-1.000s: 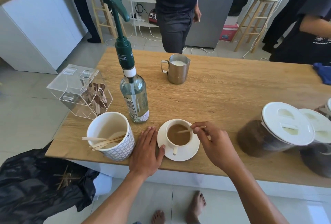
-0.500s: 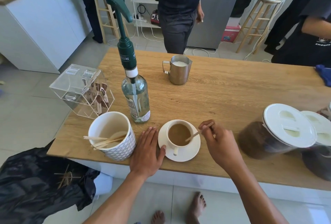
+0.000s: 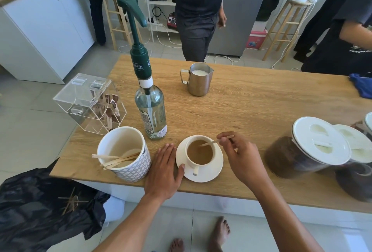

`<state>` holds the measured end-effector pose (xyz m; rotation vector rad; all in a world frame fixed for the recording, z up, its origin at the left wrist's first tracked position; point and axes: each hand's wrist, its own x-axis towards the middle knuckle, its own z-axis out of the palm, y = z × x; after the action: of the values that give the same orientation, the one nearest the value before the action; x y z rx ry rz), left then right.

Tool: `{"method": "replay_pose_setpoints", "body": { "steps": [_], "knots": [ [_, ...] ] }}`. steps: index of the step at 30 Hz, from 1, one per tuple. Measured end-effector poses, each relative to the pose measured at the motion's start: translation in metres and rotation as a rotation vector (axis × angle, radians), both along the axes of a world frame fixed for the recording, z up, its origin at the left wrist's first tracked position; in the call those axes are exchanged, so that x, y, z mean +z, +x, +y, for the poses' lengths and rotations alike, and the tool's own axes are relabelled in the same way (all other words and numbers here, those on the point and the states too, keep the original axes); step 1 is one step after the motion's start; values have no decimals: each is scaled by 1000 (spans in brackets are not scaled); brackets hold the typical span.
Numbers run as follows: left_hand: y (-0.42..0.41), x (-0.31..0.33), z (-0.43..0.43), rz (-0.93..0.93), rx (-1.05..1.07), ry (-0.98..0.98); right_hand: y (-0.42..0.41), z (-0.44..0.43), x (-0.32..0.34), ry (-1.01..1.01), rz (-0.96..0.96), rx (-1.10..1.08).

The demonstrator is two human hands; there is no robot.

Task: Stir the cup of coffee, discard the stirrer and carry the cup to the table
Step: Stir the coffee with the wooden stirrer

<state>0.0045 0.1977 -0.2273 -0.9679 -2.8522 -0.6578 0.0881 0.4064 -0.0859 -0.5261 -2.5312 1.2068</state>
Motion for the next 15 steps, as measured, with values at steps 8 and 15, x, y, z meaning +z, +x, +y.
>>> {"method": "replay_pose_setpoints", "body": {
  "steps": [8,15],
  "knots": [
    [0,-1,0,-12,2,2,1,3,3,-1,14,-53],
    [0,0,0,-11,-4,1,2,2,3,-9,-32,9]
  ]
}}
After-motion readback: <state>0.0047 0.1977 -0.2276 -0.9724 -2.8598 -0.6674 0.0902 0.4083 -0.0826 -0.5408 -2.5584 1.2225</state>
